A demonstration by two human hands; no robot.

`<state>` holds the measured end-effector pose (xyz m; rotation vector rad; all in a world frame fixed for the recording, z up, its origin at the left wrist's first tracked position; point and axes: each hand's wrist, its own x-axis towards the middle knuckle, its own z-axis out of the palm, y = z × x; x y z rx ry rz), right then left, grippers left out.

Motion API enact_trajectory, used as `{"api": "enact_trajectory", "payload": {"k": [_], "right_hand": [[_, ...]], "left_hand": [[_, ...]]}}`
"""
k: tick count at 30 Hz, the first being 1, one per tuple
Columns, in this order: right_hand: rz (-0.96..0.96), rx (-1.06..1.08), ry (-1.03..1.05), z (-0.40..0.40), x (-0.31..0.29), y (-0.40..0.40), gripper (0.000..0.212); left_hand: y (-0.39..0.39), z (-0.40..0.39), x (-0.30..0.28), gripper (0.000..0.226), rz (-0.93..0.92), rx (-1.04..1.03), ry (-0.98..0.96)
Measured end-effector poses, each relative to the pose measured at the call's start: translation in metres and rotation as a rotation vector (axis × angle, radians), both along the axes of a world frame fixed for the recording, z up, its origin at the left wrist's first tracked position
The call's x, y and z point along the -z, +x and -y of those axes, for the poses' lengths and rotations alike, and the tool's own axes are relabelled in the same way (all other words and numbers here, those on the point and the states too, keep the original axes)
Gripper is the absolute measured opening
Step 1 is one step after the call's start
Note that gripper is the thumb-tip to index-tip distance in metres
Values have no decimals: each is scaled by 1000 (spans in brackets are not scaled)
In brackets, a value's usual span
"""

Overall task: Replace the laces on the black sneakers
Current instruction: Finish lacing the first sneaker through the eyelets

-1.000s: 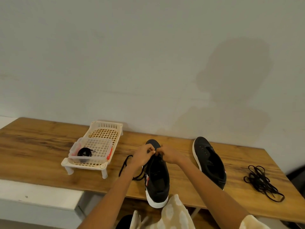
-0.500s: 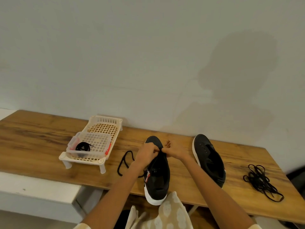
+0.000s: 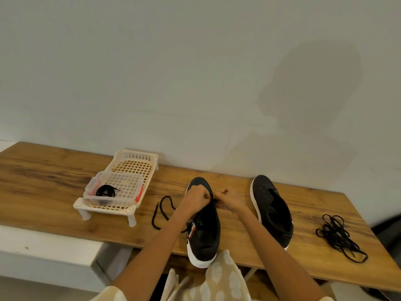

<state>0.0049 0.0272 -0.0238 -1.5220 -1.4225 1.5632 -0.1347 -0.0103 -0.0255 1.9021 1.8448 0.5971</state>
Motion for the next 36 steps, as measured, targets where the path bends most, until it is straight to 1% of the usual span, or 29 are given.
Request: {"api": "enact_trajectory", "payload": {"k": [3, 6, 9, 10, 12, 14, 16, 17, 20, 23, 24, 26, 29, 32, 33, 34, 35, 36], "right_hand": [[-48, 26, -14, 1, 4, 2, 23], [-89, 21, -35, 2, 8, 3, 16], [-122, -28, -45, 4, 9, 7, 8], [-108, -60, -31, 5, 11, 8, 8], [-44, -121, 8, 6, 12, 10, 19], [7, -150, 29, 6, 13, 12, 19], [49, -162, 71, 6, 13, 14, 11], [78, -162, 103, 7, 13, 14, 11], [163, -162, 188, 9, 10, 14, 15], [221, -151, 272, 7, 2, 10, 19], [198, -119, 267, 4, -3, 9, 20], [52, -10, 213, -3, -19, 8, 22], [-276, 192, 168, -17, -60, 11, 18], [-631, 323, 144, -26, -101, 21, 14], [-693, 341, 153, -26, -110, 26, 12], [-714, 336, 170, -26, -116, 32, 10], [-683, 313, 189, -25, -117, 37, 9], [-595, 267, 212, -22, -114, 42, 8]], "left_hand": [[2, 2, 9, 18, 88, -81, 30], [0, 3, 16, 15, 164, -118, 41], [0, 4, 21, 6, 262, -168, 53], [1, 6, 22, 9, 296, -181, 66], [2, 6, 23, 21, 326, -183, 82], [1, 6, 24, 23, 331, -164, 91], [-1, 5, 26, 20, 324, -147, 97], [-2, 4, 26, 19, 308, -140, 100], [-4, 1, 25, 23, 254, -104, 76], [-4, -1, 17, 33, 147, 22, 3], [-4, -2, 13, 36, 145, 41, -24], [-5, -6, 8, 36, 194, 36, -81], [-4, -10, 0, 25, 245, 37, -144], [-3, -15, -5, 25, 196, 62, -124], [-3, -17, -7, 23, 216, 41, -105], [-2, -18, -11, 21, 265, 18, -85], [-1, -20, -17, 19, 332, -9, -64], [1, -21, -25, 17, 408, -43, -43]]}}
